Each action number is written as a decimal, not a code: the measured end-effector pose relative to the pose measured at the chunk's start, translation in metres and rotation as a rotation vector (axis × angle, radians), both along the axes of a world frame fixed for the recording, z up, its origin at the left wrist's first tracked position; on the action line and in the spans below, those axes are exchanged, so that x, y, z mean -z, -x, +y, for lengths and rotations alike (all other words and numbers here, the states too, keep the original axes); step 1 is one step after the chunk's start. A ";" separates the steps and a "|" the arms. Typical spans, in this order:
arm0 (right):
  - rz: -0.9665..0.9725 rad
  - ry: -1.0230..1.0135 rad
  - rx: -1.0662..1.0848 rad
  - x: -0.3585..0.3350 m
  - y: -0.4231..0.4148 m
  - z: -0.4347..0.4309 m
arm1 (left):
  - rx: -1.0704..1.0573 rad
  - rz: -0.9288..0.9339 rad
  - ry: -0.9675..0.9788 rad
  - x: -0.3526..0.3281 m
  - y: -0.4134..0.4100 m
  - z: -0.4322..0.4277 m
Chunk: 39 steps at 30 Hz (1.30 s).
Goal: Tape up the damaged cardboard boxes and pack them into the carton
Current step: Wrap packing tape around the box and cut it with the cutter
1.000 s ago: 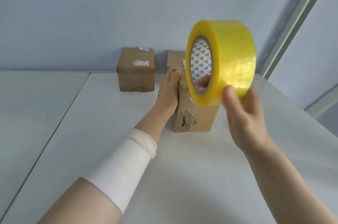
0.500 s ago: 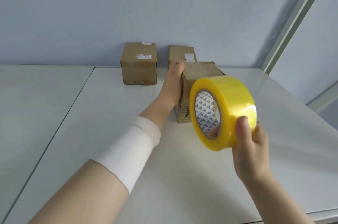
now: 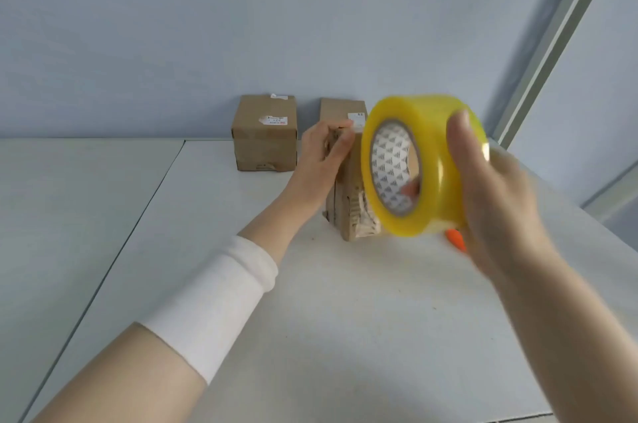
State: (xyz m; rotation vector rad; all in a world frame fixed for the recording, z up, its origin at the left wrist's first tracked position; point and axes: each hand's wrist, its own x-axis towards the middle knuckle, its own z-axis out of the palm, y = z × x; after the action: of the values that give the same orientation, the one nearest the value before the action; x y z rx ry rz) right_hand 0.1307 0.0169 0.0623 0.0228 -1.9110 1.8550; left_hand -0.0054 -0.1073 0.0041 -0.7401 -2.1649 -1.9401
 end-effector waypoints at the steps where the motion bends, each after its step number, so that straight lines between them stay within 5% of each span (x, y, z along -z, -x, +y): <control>1: -0.035 -0.015 -0.026 -0.015 0.008 0.002 | 0.025 -0.140 -0.018 -0.002 0.001 0.002; 4: -0.183 -0.097 -0.051 -0.036 0.040 0.005 | 0.041 -0.422 0.005 0.002 0.010 0.004; 7: -0.276 -0.108 -0.063 -0.038 0.069 -0.003 | -0.118 -0.330 0.072 0.012 0.023 0.003; 11: -0.362 -0.126 -0.037 -0.029 0.098 -0.010 | -0.142 -0.376 -0.101 0.023 0.029 0.007; 15: -0.220 -0.068 -0.216 0.005 0.092 -0.007 | -0.188 -0.343 -0.145 0.029 0.035 0.012; 22: -0.036 -0.052 -0.034 0.025 0.063 -0.009 | -0.172 -0.328 -0.147 0.030 0.040 0.012; 29: -0.013 -0.158 -0.255 0.022 0.052 -0.001 | -0.167 -0.339 -0.103 0.028 0.040 0.012; 39: -0.082 -0.085 0.026 0.049 -0.032 0.006 | -0.141 -0.318 -0.084 0.032 0.040 0.011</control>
State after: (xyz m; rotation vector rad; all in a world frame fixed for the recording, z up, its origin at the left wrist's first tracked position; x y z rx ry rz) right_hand 0.1628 0.0227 0.0135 -0.0506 -2.0347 1.7822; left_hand -0.0455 -0.0966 -0.0279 -0.2710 -2.2143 -2.1792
